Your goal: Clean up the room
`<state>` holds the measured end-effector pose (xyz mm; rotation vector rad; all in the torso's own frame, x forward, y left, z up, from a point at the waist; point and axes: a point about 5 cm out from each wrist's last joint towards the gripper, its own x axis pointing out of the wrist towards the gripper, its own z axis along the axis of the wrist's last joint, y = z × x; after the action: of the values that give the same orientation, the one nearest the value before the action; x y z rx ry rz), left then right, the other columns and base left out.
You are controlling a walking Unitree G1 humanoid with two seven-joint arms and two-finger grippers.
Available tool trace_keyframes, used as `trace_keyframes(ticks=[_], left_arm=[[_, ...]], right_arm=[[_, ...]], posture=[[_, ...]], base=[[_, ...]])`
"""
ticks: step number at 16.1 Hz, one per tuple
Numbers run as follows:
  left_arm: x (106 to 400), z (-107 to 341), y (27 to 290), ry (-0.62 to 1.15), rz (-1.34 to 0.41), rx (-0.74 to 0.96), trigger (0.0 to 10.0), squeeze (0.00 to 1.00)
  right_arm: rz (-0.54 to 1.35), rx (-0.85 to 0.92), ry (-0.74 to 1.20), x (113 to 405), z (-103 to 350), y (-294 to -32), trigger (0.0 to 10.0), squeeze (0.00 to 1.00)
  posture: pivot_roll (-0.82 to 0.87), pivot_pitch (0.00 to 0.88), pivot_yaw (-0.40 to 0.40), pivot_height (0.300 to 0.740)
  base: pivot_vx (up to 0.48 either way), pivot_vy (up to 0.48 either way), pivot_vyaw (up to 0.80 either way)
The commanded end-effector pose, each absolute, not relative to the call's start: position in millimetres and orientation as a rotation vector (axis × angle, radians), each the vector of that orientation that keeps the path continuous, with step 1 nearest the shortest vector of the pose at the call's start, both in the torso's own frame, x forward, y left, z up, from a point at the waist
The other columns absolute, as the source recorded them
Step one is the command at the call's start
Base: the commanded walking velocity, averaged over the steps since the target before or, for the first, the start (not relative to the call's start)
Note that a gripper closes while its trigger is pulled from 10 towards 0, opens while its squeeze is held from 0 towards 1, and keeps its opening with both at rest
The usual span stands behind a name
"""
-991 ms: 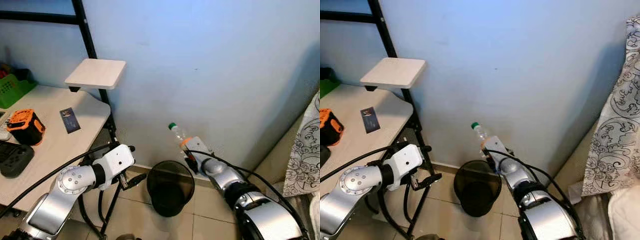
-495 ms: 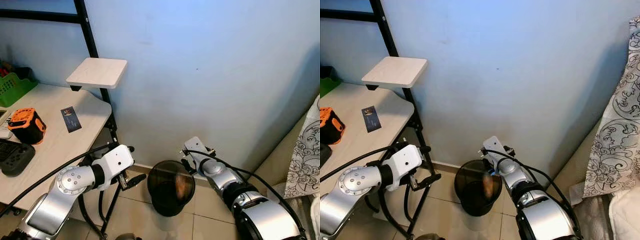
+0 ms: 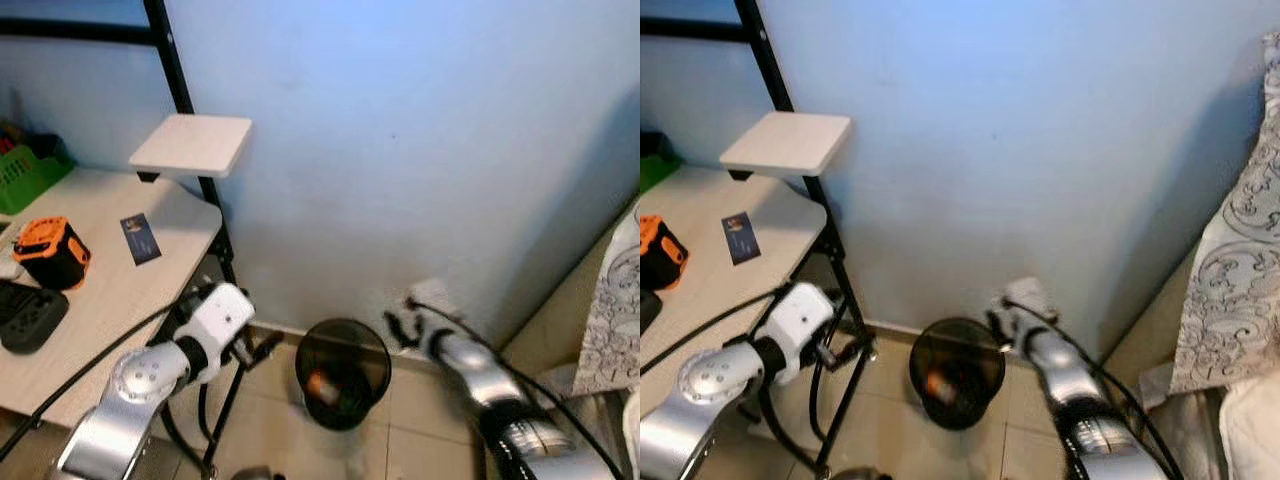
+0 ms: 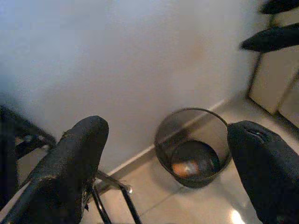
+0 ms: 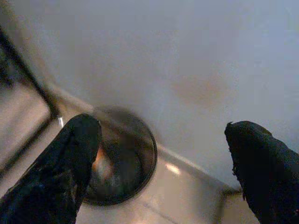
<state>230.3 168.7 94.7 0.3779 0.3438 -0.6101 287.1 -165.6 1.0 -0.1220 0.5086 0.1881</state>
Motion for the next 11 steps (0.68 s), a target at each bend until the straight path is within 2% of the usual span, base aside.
trace_keyframes(ticks=[1, 2, 6, 11], left_arm=[[231, 101, 171, 0.312, -0.545, 0.344, 10.0, 0.0], [232, 104, 171, 0.288, -0.481, 0.296, 10.0, 0.0], [235, 104, 168, 0.238, -0.297, 0.252, 10.0, 0.0], [235, 105, 173, 0.217, -0.211, 0.256, 10.0, 0.0]], right_arm=[[0.16, -0.066, 0.413, 290, 18, -172, 10.0, 1.0], [0.111, -0.033, 0.362, 283, 27, -179, 10.0, 1.0], [-0.007, 0.067, 0.25, 242, 47, -179, 10.0, 1.0], [-0.042, 0.078, 0.231, 242, 67, -175, 10.0, 1.0]], posture=[[0.04, 0.0, 0.062, 0.74], [0.03, 0.0, 0.071, 0.74], [0.03, 0.0, 0.068, 0.74], [0.01, 0.0, 0.065, 0.74]], base=[[0.0, 0.0, 0.0], [0.0, 0.0, 0.0], [0.0, 0.0, -0.78], [0.0, 0.0, -0.79]])
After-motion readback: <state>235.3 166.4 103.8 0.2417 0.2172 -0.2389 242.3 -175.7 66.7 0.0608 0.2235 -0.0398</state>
